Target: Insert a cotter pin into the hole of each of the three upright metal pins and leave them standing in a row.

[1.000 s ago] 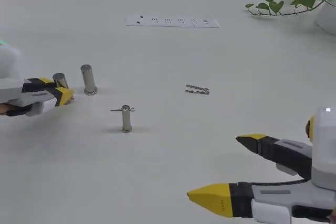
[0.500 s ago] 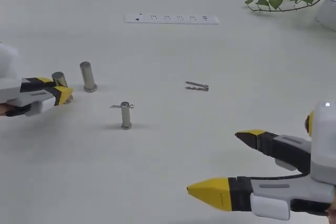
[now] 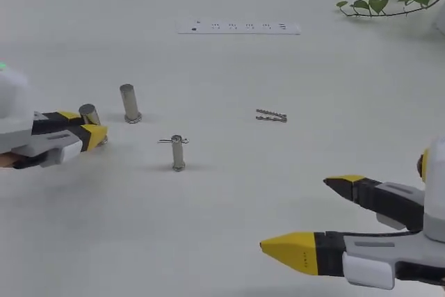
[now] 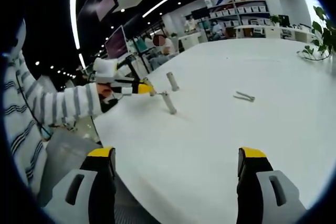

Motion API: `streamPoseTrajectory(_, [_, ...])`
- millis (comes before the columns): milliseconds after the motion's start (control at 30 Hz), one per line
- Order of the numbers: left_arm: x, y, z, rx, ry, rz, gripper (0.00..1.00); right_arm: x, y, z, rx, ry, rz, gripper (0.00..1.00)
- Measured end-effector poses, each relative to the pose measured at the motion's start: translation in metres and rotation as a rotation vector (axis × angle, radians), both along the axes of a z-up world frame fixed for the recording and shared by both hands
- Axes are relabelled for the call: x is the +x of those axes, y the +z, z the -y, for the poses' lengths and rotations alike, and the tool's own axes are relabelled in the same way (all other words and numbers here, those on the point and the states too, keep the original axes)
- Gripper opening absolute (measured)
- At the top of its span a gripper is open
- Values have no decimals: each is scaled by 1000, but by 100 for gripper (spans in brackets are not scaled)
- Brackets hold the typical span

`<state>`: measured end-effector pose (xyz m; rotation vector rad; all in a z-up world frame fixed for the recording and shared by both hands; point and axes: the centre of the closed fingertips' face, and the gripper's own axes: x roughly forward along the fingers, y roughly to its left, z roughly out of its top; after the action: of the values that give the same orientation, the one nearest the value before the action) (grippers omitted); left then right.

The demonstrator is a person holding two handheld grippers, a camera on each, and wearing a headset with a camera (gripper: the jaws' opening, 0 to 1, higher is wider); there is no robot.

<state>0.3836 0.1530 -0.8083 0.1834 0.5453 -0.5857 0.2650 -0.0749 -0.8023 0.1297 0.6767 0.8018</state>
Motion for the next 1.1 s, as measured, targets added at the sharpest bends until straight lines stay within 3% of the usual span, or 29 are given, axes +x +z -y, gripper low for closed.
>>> streamPoseTrajectory(133, [-12,9,6,14,-25,13,11,1,-2,3,-7,1,2,98])
streamPoseTrajectory(233, [-19,14,10,-20,-32,5,11,0,-2,3,-4,8,3,98])
streamPoseTrajectory(533, [-45,11,25,-16,-33,-12,11,-3,0,-3,-14,54,19,98])
streamPoseTrajectory(700, [-58,9,44,-33,-50,-16,11,-7,-1,-2,-27,81,26,98])
streamPoseTrajectory(1100, [-72,2,80,-78,-59,-41,11,-10,1,-3,12,85,23,98])
